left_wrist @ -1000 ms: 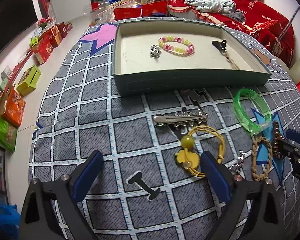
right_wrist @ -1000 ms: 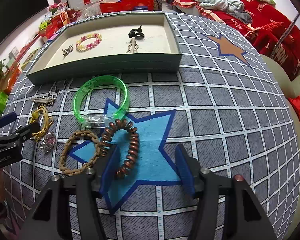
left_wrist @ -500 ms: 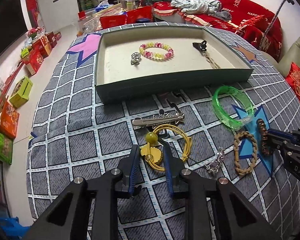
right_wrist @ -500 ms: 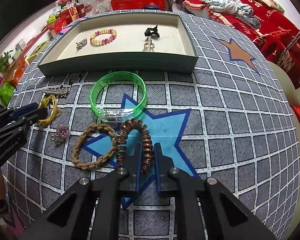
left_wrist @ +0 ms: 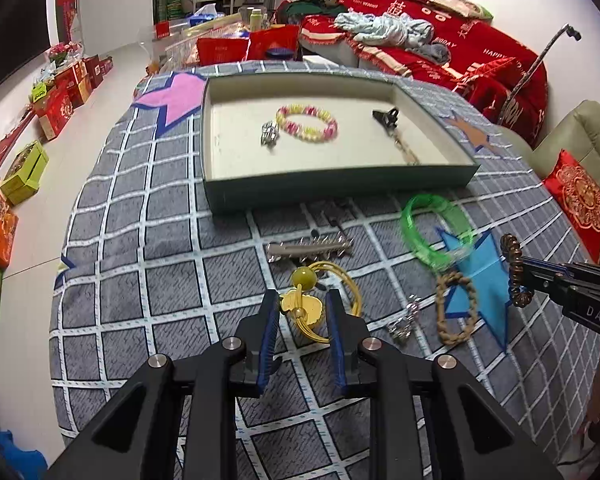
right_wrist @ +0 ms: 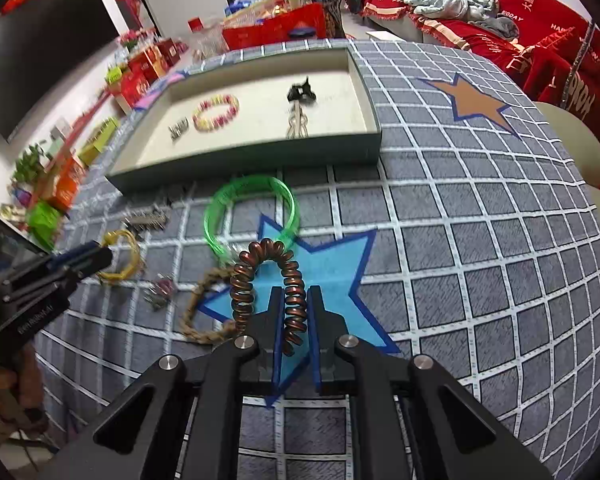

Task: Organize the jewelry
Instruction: 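Grasp the yellow cord with charm with the left tool while the right tool grasps the brown coiled bracelet, then carry the yellow cord into the tray with the left tool while the right tool carries the coiled bracelet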

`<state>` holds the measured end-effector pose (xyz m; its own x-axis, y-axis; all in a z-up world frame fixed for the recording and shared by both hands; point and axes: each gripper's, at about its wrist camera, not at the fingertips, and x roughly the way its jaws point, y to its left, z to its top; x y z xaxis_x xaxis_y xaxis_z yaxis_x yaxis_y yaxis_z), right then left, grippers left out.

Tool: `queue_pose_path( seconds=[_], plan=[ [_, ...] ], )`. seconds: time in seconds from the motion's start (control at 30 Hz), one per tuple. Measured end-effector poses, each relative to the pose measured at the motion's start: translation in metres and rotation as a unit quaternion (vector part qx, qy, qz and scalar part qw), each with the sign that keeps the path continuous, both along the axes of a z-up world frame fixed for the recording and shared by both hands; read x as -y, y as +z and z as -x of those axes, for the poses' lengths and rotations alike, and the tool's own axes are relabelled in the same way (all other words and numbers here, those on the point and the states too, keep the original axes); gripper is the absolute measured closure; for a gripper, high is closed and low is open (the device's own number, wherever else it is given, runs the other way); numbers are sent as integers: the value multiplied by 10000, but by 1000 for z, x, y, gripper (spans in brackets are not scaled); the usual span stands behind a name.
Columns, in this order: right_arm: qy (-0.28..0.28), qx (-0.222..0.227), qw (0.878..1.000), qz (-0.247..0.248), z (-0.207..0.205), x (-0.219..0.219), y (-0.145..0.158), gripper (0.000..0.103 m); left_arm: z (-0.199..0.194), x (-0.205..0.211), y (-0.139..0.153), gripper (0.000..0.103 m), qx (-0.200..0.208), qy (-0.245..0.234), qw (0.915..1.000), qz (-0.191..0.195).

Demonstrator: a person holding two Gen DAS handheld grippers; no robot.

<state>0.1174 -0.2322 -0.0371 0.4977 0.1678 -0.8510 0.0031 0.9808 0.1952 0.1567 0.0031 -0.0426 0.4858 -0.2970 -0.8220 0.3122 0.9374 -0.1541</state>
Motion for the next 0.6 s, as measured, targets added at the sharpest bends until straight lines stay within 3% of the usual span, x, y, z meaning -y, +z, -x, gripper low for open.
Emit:
queue_pose_path(
  seconds=[0.27, 0.6],
  plan=[
    [-7, 227, 9995, -234, -13, -1, 22, 91, -8, 4, 25, 63, 86, -90, 9994, 328],
    [5, 352, 9987, -357, -54, -4, 37, 91, -54, 8, 53, 63, 299, -43, 9977, 599]
  ],
)
